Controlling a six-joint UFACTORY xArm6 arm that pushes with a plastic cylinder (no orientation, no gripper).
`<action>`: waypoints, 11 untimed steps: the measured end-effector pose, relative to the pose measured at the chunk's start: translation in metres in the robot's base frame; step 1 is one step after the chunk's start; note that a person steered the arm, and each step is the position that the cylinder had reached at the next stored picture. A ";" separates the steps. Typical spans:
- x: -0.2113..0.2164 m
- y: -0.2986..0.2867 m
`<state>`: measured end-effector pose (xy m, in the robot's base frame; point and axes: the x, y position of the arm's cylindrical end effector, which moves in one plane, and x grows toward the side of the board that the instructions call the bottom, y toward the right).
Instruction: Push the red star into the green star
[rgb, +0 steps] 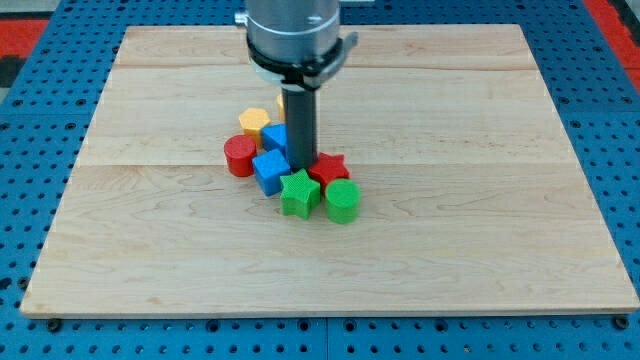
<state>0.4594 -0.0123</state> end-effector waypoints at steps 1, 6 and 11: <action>0.006 -0.027; -0.004 0.023; 0.037 0.042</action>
